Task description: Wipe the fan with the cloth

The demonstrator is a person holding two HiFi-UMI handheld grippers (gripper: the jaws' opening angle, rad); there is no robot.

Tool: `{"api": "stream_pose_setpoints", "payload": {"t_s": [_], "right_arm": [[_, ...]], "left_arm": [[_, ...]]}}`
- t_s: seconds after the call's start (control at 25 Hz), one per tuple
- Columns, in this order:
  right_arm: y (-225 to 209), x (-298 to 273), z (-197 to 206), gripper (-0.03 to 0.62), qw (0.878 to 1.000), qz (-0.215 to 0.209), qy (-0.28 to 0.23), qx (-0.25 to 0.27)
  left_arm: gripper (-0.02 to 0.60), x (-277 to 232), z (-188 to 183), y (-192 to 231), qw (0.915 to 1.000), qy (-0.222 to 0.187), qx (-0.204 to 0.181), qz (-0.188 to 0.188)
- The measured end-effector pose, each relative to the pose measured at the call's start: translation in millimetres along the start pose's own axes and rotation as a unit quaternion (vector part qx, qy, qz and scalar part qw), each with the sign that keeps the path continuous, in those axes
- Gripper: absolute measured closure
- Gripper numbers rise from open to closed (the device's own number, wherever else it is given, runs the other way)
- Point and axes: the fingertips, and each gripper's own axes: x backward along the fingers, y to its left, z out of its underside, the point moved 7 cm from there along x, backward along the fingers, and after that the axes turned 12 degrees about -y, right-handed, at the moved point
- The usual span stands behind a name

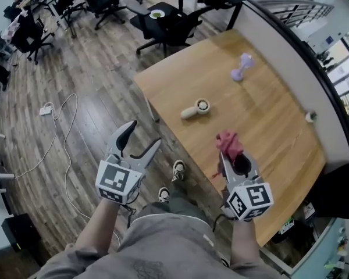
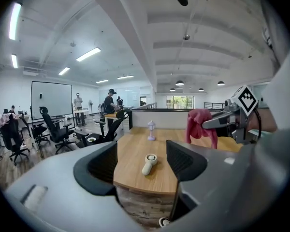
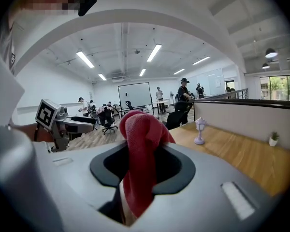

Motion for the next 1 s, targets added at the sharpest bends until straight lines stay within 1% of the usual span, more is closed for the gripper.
{"api": "stream_pose_setpoints", "payload": {"t_s": [0.2,0.4,0.52,0.72,1.0], "right_arm": [[-40.9,-43.1,16.4,0.467,1.000,0.003,0.024,-0.014],[-79.6,-93.7,35.0,0.467,0.998,-0.006,0.054,-0.026],[-101.8,-124.2,49.4,0.467,0.997,-0.017,0.074,-0.023],[-126.8,-171.3,72.2,0.467,0.994,-0.037,0.106,-0.017],[-145.5,-215.2,102.6,0.467,0.990,-0.050,0.126,-0.042]], "left_arm": [[0.264,-63.2,25.4,1.8,0.9990,0.034,0.006,0.029],[0.264,-126.6,56.0,8.6,0.9954,0.076,0.022,0.053],[0.262,-161.6,80.0,10.0,0.9925,0.097,0.028,0.068],[0.261,-203.5,119.7,12.4,0.9853,0.137,0.032,0.096],[0.250,-240.0,160.7,12.4,0.9731,0.180,0.008,0.144]]}}
